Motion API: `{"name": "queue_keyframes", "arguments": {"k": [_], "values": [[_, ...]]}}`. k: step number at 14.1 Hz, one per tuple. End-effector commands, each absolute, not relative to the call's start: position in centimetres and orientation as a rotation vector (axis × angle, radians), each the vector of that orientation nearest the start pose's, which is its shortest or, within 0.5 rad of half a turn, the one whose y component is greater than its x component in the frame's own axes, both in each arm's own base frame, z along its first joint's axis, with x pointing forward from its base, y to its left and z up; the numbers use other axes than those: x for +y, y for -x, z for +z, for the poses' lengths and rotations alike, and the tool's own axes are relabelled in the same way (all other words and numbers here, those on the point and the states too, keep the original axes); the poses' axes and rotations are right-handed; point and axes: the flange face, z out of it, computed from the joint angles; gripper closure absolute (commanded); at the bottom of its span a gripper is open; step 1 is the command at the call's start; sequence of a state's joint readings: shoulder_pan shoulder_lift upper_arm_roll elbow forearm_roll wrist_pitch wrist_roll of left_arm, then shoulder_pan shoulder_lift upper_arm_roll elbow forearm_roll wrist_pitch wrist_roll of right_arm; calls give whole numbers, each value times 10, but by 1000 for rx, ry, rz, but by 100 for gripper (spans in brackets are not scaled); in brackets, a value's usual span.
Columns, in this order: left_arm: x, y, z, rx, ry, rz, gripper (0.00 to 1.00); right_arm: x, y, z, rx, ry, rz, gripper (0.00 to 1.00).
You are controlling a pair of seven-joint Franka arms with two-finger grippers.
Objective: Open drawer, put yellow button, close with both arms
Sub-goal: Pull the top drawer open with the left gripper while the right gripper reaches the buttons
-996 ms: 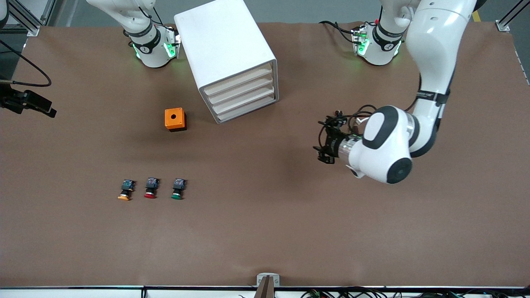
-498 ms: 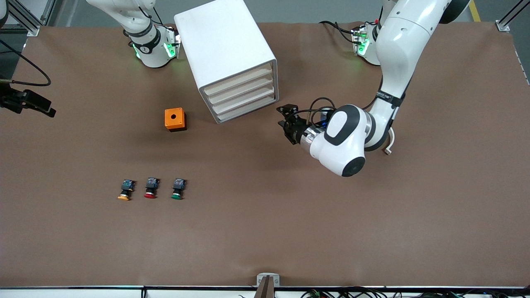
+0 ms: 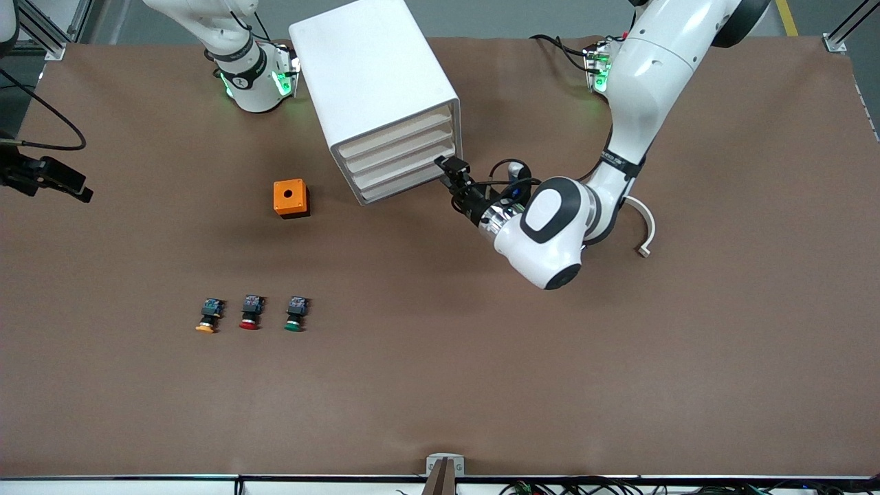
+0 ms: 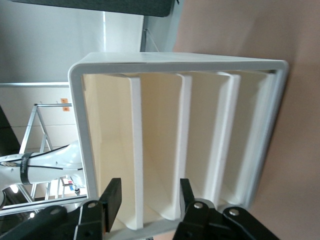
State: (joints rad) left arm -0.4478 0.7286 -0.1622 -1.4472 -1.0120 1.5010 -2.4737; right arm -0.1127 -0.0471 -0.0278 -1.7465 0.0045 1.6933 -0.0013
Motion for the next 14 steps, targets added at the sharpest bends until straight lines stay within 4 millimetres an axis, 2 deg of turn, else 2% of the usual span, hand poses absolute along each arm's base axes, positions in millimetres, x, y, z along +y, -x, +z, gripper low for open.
{"name": "queue_keyframes", "arguments": {"k": [1,3,6,7,9,11,13,14], "values": [[-466,-492,276,-1875,989,1423,45,-77,-561,551,205,3131,48,1],[-480,-479,274,-1850,1005,1408,46,-75,-574,532,197,3132,74,0],[-506,-450,270,-1800,1042,1368,50,-84,-590,490,224,3119,124,0],[-510,-444,261,-1789,1030,1360,52,-85,-596,473,227,3117,135,0],[-519,-433,259,-1774,1022,1344,56,-81,-609,438,231,3117,136,0],[-523,-427,248,-1762,1012,1333,71,-83,-623,408,230,3121,102,0],[-517,-435,250,-1773,1010,1342,97,-82,-631,381,230,3122,86,0],[-509,-445,250,-1785,996,1355,100,-81,-634,366,225,3123,81,0]]}}
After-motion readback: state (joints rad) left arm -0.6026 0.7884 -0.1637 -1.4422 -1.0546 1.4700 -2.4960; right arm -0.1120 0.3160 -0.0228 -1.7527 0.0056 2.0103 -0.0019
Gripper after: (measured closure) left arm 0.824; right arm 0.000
